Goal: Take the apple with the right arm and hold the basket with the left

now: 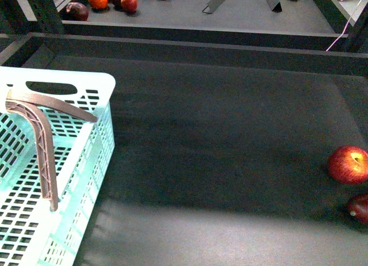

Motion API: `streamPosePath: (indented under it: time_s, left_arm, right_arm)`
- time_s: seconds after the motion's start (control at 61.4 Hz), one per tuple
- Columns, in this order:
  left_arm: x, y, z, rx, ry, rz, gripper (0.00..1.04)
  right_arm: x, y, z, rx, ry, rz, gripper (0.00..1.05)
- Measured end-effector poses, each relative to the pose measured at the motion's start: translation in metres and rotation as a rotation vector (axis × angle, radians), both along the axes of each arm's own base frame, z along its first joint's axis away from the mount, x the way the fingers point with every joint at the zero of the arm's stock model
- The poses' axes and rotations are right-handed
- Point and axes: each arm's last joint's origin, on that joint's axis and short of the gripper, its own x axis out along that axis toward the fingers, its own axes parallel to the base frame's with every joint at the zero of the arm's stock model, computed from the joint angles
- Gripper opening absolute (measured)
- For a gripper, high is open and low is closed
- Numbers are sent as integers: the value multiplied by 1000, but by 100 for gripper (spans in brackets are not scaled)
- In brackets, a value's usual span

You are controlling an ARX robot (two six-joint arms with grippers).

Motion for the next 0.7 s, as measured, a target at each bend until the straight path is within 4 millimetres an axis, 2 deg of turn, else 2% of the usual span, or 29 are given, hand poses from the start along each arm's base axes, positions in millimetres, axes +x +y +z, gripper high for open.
streamPosePath:
  time_s: [0.57,0.602,0.651,0.7]
  left_arm:
    - [0,0,0,-3,3,2,98]
    - [0,0,-1,-31,69,32,98]
    - [1,0,-1,-87,289,93,98]
    - [2,0,-2,-143,428,106,98]
  right_arm:
    - [0,0,0,0,0,0,96]
    - [0,0,0,0,0,0,96]
    - [0,0,0,0,0,0,96]
    - [0,0,0,0,0,1,96]
